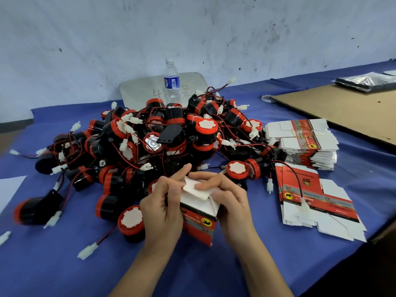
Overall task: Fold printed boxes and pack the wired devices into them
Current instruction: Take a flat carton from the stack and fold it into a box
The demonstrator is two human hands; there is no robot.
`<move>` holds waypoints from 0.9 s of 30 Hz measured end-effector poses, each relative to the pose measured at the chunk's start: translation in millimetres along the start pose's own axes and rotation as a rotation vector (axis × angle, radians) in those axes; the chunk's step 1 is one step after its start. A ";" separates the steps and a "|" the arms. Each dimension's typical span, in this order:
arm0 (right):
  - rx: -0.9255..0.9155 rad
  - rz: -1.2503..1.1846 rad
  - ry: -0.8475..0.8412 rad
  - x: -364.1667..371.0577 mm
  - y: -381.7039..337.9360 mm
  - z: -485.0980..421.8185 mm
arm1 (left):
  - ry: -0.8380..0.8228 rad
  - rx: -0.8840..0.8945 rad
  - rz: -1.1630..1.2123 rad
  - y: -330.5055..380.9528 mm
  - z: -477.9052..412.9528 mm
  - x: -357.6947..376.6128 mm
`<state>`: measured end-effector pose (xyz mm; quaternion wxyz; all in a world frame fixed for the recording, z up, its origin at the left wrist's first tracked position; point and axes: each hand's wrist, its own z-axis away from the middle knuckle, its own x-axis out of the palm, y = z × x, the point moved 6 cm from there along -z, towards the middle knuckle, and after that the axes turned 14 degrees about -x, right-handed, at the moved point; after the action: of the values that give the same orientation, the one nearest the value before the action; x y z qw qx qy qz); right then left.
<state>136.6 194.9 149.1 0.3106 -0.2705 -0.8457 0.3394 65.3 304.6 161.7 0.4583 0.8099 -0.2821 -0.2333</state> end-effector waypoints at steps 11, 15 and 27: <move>0.066 -0.015 0.269 -23.4 7.6 0.3 | -0.187 -0.051 -0.155 -9.7 9.6 25.3; 0.034 0.052 0.271 -28.0 -0.5 0.0 | -0.276 -0.106 -0.189 -16.3 12.4 36.6; 0.103 0.154 0.189 -19.4 3.7 3.5 | -0.228 0.120 -0.404 -3.8 4.4 25.3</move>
<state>147.9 182.8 137.7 0.3756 -0.3492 -0.7707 0.3781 82.0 286.6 153.3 0.3187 0.8439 -0.1778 -0.3932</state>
